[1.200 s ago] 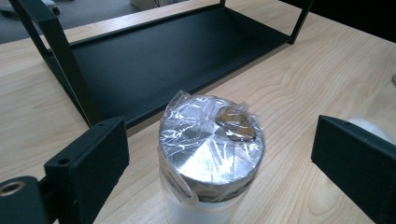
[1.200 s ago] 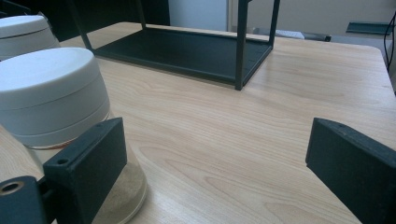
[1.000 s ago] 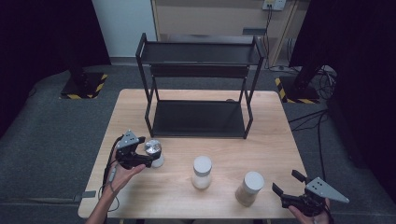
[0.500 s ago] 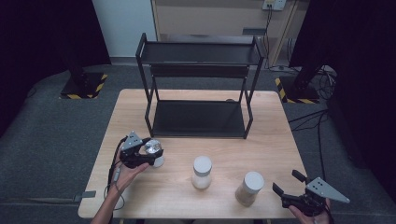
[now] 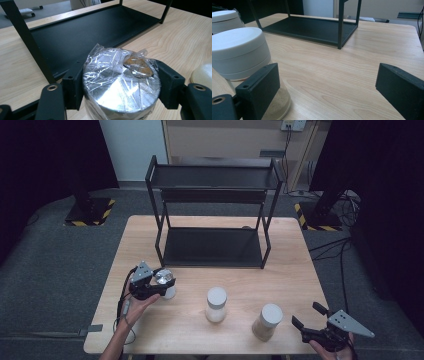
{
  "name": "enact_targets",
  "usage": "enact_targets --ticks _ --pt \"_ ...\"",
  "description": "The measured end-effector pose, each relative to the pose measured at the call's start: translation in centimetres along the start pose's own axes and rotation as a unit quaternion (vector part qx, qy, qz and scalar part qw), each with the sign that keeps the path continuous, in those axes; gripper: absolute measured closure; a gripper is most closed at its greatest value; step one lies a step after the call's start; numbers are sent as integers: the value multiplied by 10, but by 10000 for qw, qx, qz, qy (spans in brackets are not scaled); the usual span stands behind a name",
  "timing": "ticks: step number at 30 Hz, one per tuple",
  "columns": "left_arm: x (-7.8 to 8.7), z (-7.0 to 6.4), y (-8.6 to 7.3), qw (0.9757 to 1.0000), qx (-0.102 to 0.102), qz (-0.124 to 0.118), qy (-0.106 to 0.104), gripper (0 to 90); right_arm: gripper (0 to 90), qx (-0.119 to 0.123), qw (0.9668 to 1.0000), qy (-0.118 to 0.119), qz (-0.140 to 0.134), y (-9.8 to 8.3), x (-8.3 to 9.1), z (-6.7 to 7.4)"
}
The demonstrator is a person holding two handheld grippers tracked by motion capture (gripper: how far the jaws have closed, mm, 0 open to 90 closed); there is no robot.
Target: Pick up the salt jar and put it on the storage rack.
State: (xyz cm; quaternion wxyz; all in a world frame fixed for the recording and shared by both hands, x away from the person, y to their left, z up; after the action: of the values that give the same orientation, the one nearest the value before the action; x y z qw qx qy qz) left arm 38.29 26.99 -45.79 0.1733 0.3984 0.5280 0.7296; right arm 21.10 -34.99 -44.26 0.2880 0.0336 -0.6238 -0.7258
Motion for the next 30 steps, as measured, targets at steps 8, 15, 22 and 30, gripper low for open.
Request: enact_targets --ticks 8,15,22,30 --pt "-1 0 8 10000 -12 -23 -78 332 55 4 10000 15 1 0 0 0" --pt "-4 -2 21 9996 -142 -44 -253 331 55 -7 10000 24 -3 0 0 0" --pt "-11 -4 34 9990 -218 -86 -376 331 55 9 10000 41 1 0 0 0" --pt "-20 -5 44 9987 -284 -64 -416 331 56 -8 10000 44 -6 0 0 -1"
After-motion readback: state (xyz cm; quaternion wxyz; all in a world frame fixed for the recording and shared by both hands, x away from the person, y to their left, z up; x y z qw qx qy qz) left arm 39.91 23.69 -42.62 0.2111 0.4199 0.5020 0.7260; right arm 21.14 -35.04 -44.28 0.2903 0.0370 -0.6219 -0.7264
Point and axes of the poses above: each handheld gripper's, and its own axes: x roughly backward along the jaws, y roughly out of its top, z roughly to its left, the point moved 8 cm from there along -x, roughly forward along the jaws, and after that the axes turned 11 degrees about -x, right-handed, at the moved point
